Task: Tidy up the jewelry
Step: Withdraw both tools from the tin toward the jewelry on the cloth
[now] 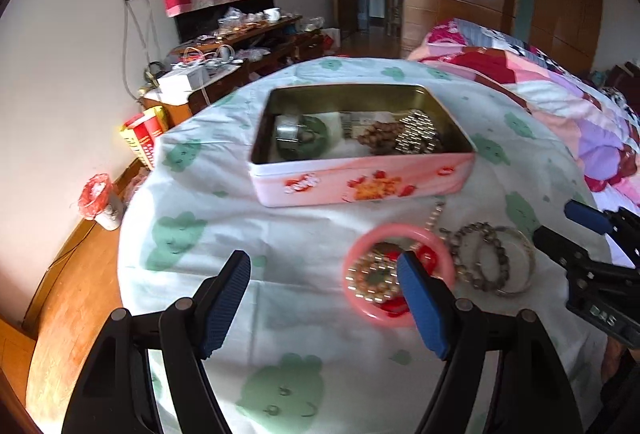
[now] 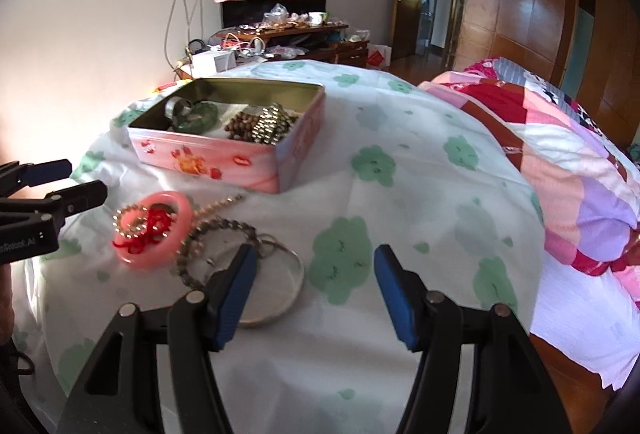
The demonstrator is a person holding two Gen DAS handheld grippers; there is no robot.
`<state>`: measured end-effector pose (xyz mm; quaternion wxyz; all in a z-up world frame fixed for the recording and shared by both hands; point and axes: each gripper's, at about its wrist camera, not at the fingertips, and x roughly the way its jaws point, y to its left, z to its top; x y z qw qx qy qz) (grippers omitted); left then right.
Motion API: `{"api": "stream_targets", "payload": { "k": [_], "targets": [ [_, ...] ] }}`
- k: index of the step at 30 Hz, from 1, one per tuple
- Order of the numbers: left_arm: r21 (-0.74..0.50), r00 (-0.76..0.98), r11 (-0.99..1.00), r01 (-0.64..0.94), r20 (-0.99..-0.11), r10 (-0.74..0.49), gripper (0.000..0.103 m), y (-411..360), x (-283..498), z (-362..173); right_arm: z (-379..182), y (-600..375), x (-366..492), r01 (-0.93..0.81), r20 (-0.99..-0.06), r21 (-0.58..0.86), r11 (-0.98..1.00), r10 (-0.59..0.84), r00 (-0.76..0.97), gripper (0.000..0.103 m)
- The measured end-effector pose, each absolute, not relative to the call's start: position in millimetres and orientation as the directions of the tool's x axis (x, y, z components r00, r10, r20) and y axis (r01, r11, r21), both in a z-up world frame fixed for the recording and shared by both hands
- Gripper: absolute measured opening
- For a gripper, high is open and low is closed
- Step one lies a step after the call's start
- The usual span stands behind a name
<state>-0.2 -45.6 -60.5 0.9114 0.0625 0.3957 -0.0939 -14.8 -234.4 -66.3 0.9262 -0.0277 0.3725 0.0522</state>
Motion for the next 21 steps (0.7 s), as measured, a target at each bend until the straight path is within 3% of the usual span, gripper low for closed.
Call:
{"api": "stream_targets", "payload": {
  "k": [16, 19, 21],
  "targets": [
    [0.060, 0.649, 0.945, 0.321, -0.741, -0.173, 0.074, -77, -5, -72, -72, -241, -14, -0.086, -0.696, 0.010, 0.996, 0.068, 0.715, 0.064],
    [0.042, 0.621, 0.942, 0.333, -0.762, -0.185, 0.059, -79, -1, -80, -72, -239, -13, -0.088, -0.693, 0.015, 0.996, 0.074, 0.717, 0.064],
    [0.019, 0.594, 0.939, 0.344, -0.778, -0.203, 0.038, -81, 3, -86, -74, -236, -11, -0.093, -0.695, 0.023, 0.995, 0.083, 0.715, 0.064]
  ]
}}
